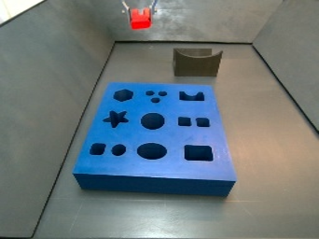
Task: Pick up the square-circle object. Move up. Rotate the square-circle object. Place the square-circle object on the fixture. Regrasp the square-circle object. Move to above the board. Insert the square-circle object.
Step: Rotate the square-circle object.
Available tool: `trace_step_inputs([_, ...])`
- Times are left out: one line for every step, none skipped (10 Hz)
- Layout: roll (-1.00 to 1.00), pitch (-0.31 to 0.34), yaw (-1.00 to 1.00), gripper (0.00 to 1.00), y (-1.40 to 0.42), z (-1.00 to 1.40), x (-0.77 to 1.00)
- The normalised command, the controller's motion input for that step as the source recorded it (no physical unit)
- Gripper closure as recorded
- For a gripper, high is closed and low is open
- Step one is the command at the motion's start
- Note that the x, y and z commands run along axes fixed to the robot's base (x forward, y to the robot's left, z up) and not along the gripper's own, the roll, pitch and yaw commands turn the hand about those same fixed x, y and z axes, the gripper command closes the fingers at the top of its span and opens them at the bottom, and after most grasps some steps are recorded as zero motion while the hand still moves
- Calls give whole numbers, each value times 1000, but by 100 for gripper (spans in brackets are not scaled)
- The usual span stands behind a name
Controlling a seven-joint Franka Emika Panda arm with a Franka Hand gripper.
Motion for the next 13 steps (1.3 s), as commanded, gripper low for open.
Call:
trace_step_inputs([7,-19,34,100,5,-1000,14])
trace_step_inputs([12,-22,31,100,7,-1000,15])
trace_step_inputs([18,-23,23,100,10,-1000,18])
trace_step_inputs([20,-21,19,100,12,-1000,21])
trace_step_inputs([24,-16,14,100,16,-1000,30])
trace_step_inputs([27,-12,12,100,19,-1000,40])
trace_step_inputs([31,-6,9,100,20,-847,42])
trace_step_inputs([33,-7,7,100,20,-752,45])
trace_step_inputs([37,-4,5,100,19,-578,39])
trace_step_inputs([42,-11,2,100,17,-404,35])
trace_step_inputs([46,-14,1,100,16,-278,32])
trace_step_inputs([0,0,0,0,0,0,0])
trace_step_inputs([0,0,0,0,0,1000,0])
